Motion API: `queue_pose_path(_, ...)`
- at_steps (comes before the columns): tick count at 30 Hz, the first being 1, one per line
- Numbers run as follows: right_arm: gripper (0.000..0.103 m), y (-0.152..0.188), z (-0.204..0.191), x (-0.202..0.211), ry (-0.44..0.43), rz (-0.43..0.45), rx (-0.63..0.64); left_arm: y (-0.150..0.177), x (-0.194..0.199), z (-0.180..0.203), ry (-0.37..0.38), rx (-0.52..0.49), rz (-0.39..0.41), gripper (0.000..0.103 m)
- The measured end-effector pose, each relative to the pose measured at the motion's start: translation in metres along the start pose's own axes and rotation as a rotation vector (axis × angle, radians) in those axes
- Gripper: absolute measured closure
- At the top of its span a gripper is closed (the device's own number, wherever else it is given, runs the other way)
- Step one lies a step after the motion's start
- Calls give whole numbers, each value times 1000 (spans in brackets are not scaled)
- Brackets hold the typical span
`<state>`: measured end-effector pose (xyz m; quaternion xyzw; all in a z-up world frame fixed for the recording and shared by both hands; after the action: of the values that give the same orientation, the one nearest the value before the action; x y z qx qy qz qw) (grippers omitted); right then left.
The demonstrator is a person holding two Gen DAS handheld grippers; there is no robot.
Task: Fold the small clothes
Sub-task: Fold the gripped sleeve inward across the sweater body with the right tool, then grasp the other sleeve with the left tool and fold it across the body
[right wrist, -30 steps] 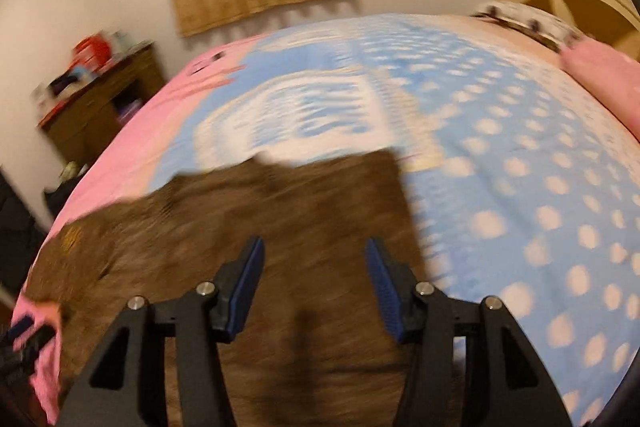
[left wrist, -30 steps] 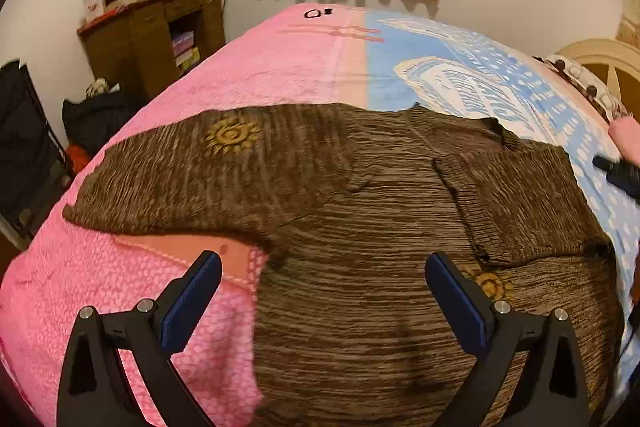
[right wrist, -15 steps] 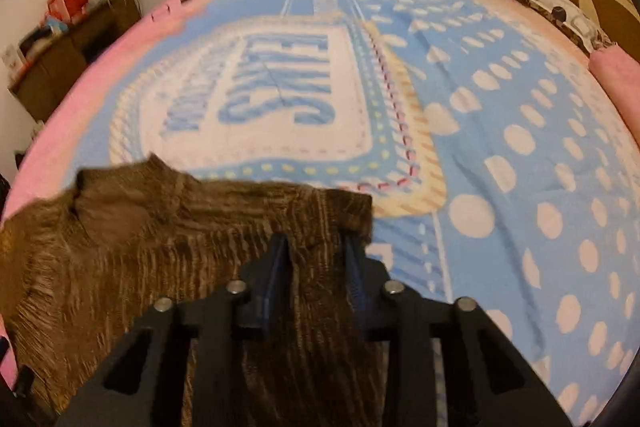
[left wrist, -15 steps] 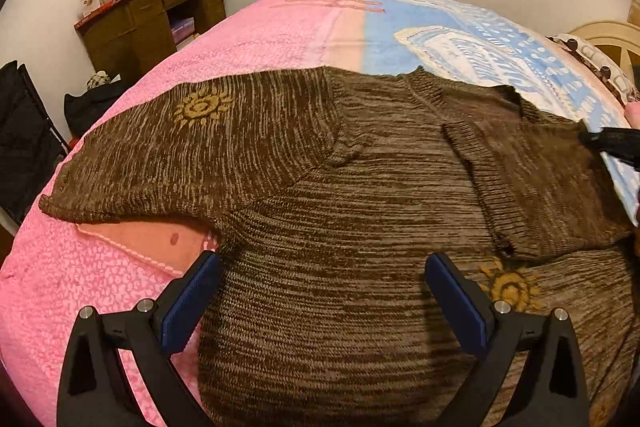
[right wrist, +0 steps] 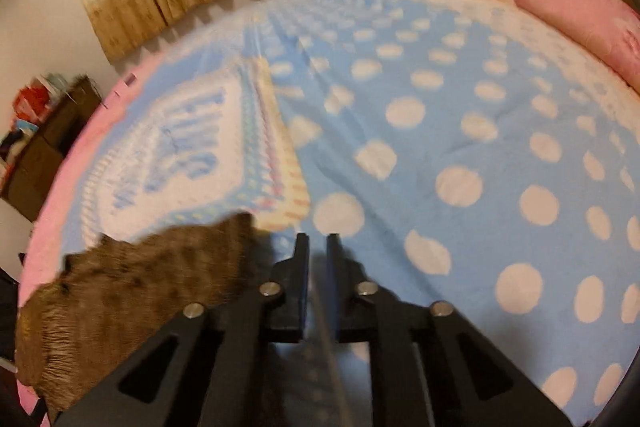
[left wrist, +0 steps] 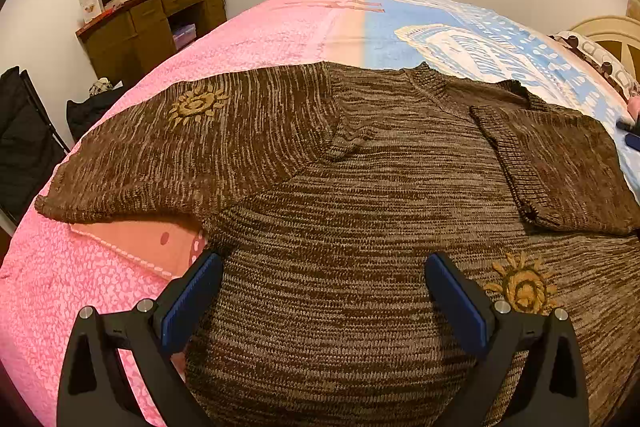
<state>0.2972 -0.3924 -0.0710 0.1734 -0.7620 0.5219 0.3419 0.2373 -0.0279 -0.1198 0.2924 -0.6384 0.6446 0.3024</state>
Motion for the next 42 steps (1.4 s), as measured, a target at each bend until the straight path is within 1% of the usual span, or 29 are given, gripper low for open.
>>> queue_pose_path(1, 68, -3, -5, 7, -8, 18, 15, 0, 0, 0, 0, 2, 0, 1)
queue_pose_path(2, 44, -6, -12, 15, -22, 36, 42, 0, 0, 0, 0, 4, 0, 1)
queue_pose_path(3, 37, -11, -14, 14, -34, 40, 66, 0, -1, 0, 0, 5, 0, 1)
queue_pose_path(5, 37, -14, -33, 8, -43, 15, 157, 0, -1, 1, -3, 5, 1, 1)
queue_pose_path(7, 41, -12, -46, -12, 18, -67, 237, 0, -1, 1, -2, 5, 1, 1)
queue_pose_path(8, 46, -7, -48, -24, 35, -111, 242, 0, -1, 1, -1, 6, 1, 1)
queue_pose_path(9, 73, -1, -46, -35, 15, -158, 231, 0, -1, 1, -1, 6, 0, 1)
queue_pose_path(10, 95, 8, -44, -41, -14, -207, 220, 0, -1, 2, 0, 6, 1, 1)
queue_pose_path(11, 93, 10, -41, -43, -20, -197, 213, 0, -1, 1, 0, 6, 1, 1)
queue_pose_path(12, 94, 9, -40, -38, -6, -171, 220, 0, -1, 1, 0, 7, 2, 1)
queue_pose_path(14, 95, 5, -31, -28, 52, -90, 194, 0, -2, 2, -5, 6, 3, 1)
queue_pose_path(15, 97, 4, -26, -31, 71, -87, 178, 0, -2, 2, -6, 6, 2, 1)
queue_pose_path(17, 99, 5, -15, -49, 116, -127, 164, -1, -2, 2, -2, 8, 4, 1)
queue_pose_path(18, 101, 4, -15, -49, 133, -118, 177, -1, -2, 3, -1, 9, 4, 1)
queue_pose_path(21, 97, 2, -16, -46, 226, -121, 212, -1, -3, 4, -1, 8, 8, 1)
queue_pose_path(22, 96, 2, -13, -40, 233, -111, 192, 0, -3, 3, 0, 9, 11, 1)
queue_pose_path(23, 92, 4, -8, -27, 210, -74, 161, 0, -3, 3, 2, 11, 12, 1)
queue_pose_path(24, 90, 7, -6, -8, 166, -25, 152, 0, -3, 2, 2, 11, 13, 1)
queue_pose_path(26, 90, 16, -15, 18, 112, 6, 203, 1, -3, 2, -4, 6, 14, 1)
queue_pose_path(28, 90, 30, -27, 32, 49, -4, 248, 2, -3, 1, -4, 7, 15, 1)
queue_pose_path(30, 90, 52, -36, 40, -22, -52, 292, 2, -2, 0, -3, 8, 13, 1)
queue_pose_path(32, 73, 72, -39, 31, -21, -112, 322, 2, -1, 0, 1, 5, 3, 1)
queue_pose_path(33, 69, 83, -37, 24, -1, -132, 322, 3, 3, -2, 6, -5, -6, 1)
queue_pose_path(34, 70, 86, -36, 25, -1, -87, 325, 4, 8, -3, 5, -11, -5, 1)
queue_pose_path(35, 70, 87, -36, 26, 8, -80, 332, 6, 16, -8, -8, -15, 9, 1)
queue_pose_path(38, 72, 83, -39, 29, 91, -95, 324, 9, 42, -39, -61, 3, 79, 1)
queue_pose_path(39, 67, 82, -42, 35, 89, -80, 310, 9, 49, -53, -70, 26, 95, 1)
queue_pose_path(41, 65, 87, -59, 55, 29, -27, 309, 7, 64, -95, -105, 113, 135, 1)
queue_pose_path(42, 57, 89, -64, 61, 12, -8, 313, 7, 68, -113, -123, 155, 144, 1)
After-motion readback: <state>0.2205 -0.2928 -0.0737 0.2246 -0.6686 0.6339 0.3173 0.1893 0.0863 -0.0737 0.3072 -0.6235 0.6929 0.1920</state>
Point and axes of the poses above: each gripper's, at about its wrist camera, not at the fingertips, and x roughly against the way its jaws point, z to its right, y to its underside, the point moved 2 cm from there along -x, roughly the way its jaws point, and after that the axes turned 4 degrees about x, right-handed, at the moved point
